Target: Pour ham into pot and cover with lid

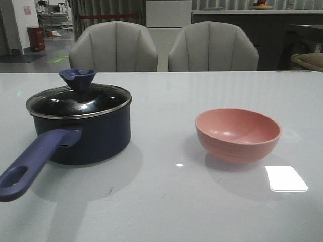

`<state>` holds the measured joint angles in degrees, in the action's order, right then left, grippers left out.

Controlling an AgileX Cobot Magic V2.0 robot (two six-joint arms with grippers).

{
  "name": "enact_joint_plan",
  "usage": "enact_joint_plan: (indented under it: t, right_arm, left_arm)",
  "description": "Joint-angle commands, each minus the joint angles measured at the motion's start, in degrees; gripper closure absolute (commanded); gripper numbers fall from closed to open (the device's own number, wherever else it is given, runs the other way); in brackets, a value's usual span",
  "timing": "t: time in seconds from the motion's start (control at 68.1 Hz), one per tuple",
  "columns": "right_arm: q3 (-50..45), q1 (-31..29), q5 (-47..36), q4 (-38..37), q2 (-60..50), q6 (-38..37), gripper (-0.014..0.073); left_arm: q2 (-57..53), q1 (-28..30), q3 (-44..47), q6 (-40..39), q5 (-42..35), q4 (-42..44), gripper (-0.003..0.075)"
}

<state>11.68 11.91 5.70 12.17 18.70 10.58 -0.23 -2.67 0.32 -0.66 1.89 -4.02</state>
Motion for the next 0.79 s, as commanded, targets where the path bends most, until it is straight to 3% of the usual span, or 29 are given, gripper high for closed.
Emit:
enact_joint_plan:
  t: [0.0,0.779]
  right_arm:
    - [1.62,0.07,-4.64,0.01,0.36,0.43,0.0435]
    - [1.62,0.07,-4.64,0.01,0.36,0.43,0.0435]
  left_arm:
    - [-0.97,0.03,1.11,-2.00,-4.48,1.08,0.0607]
    - [-0.97,0.03,1.11,-2.00,-4.48,2.10,0.0607]
